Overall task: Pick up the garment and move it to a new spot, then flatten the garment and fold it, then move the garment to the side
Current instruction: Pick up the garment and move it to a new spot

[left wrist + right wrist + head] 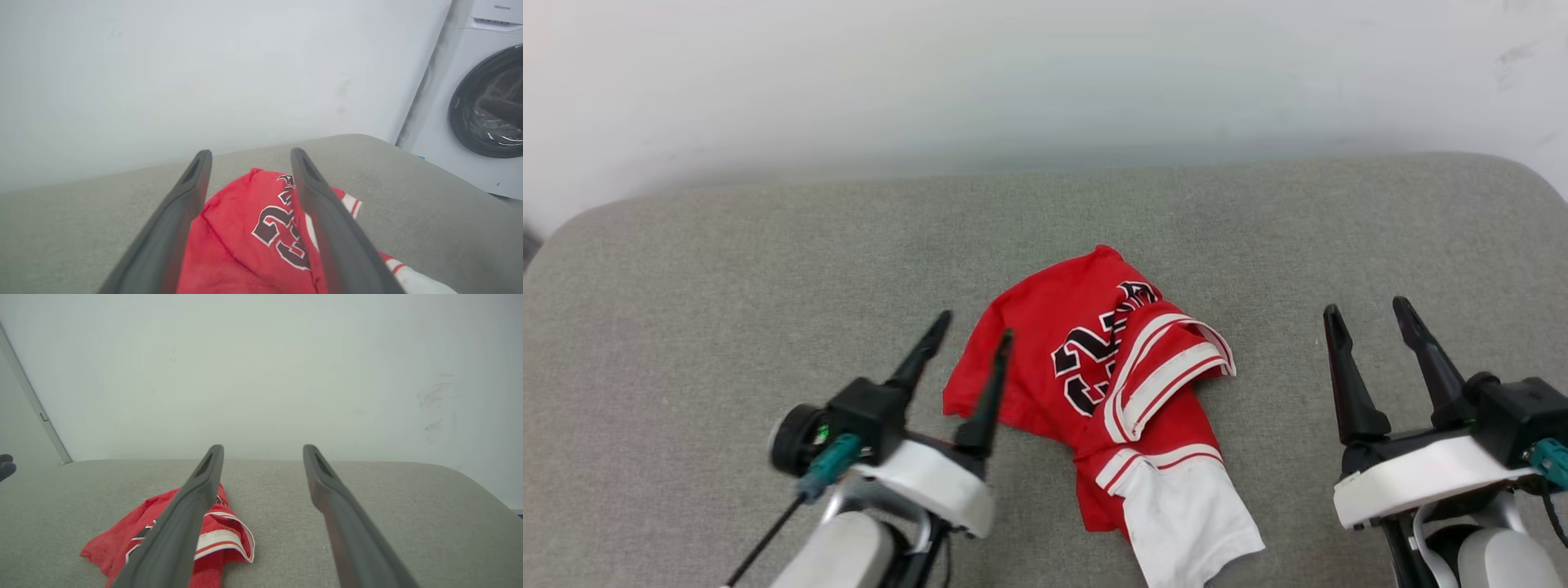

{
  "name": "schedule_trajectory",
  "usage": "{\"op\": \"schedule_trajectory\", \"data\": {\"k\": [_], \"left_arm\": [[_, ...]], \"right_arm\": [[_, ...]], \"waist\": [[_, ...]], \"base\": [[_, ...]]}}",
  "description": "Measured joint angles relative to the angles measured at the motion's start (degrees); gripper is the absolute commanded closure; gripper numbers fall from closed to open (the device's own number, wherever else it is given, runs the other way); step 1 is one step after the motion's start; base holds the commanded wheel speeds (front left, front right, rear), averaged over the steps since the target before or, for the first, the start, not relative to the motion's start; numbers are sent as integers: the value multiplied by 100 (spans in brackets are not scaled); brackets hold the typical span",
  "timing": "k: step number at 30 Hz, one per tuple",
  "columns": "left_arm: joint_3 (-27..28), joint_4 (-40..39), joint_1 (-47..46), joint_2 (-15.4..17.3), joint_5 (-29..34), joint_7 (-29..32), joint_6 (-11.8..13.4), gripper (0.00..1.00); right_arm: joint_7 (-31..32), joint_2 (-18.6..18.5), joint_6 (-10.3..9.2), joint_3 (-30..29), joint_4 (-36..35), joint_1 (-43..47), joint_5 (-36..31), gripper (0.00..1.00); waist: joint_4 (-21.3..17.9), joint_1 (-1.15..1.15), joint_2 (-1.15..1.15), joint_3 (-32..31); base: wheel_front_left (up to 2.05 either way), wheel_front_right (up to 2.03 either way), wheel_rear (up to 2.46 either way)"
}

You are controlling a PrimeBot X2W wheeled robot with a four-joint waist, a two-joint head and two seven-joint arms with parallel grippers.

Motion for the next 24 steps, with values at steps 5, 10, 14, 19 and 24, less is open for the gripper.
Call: {"op": "schedule_trajectory", "data": {"k": [5, 10, 14, 19, 24], "left_arm": [[724, 64, 560, 442, -225, -78, 361, 0], [1074, 8, 1005, 641, -341, -116, 497, 0], [1210, -110, 1179, 701, -346, -124, 539, 0], [1255, -188, 1228, 658, -347, -130, 533, 0], [1280, -193, 1228, 608, -344, -131, 499, 0]], "right_arm": [[104, 0, 0, -2, -49, 299, 31, 0], [177, 0, 0, 5, -63, 500, 35, 0], [230, 0, 0, 25, -120, 542, -18, 0], [253, 0, 0, 31, -162, 570, -18, 0], [276, 0, 0, 41, -176, 570, -15, 0]], "waist": [[10, 0, 0, -172], [-18, 0, 0, -316], [-46, 0, 0, -361], [-45, 0, 0, -372], [-47, 0, 0, -366]], "base": [[0, 0, 0], [0, 0, 0], [0, 0, 0], [0, 0, 0], [0, 0, 0]]}}
